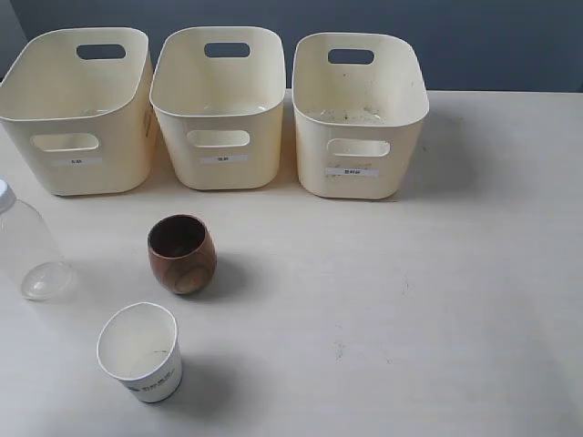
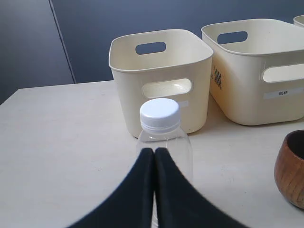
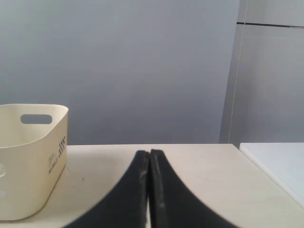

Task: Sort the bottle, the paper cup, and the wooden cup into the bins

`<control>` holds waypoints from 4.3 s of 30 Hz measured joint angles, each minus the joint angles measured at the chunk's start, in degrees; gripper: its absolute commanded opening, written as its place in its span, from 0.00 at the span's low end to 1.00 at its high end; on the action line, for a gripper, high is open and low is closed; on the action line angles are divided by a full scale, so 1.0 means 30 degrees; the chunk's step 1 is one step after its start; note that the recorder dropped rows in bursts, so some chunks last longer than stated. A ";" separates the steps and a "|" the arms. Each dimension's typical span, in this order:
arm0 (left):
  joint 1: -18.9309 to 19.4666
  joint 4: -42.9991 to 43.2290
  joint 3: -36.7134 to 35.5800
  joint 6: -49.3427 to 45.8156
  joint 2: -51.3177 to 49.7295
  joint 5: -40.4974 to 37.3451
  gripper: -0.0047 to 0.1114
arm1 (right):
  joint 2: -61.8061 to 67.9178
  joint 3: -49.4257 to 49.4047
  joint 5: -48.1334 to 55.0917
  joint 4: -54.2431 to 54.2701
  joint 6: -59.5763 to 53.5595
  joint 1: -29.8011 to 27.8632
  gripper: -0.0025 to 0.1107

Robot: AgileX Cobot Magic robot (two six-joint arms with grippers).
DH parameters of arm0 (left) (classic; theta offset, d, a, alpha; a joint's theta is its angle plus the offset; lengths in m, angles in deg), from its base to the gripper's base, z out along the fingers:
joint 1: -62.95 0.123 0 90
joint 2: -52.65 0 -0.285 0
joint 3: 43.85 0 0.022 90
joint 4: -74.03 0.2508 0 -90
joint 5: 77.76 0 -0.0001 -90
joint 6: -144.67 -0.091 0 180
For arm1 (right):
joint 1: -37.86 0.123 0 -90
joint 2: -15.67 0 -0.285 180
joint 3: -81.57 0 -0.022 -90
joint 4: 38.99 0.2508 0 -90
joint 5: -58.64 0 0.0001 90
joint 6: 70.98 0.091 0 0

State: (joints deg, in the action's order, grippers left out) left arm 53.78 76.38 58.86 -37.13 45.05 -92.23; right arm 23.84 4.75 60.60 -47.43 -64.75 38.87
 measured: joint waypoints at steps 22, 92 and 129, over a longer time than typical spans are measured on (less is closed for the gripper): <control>0.0000 0.0000 0.0000 0.0000 0.0000 0.0000 0.04 | 0.0000 0.0000 0.0000 0.0000 0.0000 0.0000 0.02; 0.0000 0.0000 0.0000 0.0000 0.0000 0.0000 0.04 | 2.0297 1.5865 -1.5621 -2.8144 2.4582 0.4671 0.01; 0.0000 0.0000 0.0000 0.0000 0.0000 0.0000 0.04 | 3.7162 2.3437 -0.8333 -3.0517 2.3999 1.7524 0.48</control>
State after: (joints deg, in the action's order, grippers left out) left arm 53.78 76.38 58.86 -37.13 45.05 -92.23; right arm 135.32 75.06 35.60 -138.98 7.25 91.44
